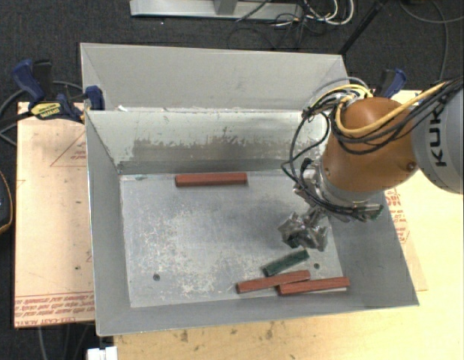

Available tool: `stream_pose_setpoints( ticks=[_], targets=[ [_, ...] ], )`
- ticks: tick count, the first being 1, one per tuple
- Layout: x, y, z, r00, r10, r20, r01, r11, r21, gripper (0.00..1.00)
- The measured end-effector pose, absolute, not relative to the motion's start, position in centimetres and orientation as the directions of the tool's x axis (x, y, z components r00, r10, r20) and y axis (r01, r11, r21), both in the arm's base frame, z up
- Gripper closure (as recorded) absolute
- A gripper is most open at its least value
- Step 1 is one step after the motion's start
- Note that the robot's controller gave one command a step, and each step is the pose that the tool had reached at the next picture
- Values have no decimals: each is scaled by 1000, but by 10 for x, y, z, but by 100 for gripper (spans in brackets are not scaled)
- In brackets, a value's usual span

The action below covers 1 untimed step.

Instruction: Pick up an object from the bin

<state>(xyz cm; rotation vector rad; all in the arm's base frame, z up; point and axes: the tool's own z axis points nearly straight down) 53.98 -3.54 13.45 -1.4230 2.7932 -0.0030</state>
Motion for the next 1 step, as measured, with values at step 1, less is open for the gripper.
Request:
stream_pose_setpoints(
  ticks=[1],
  targets=[
    [547,-46,285,-590,-807,-7,-807,590,-10,100]
  ],
)
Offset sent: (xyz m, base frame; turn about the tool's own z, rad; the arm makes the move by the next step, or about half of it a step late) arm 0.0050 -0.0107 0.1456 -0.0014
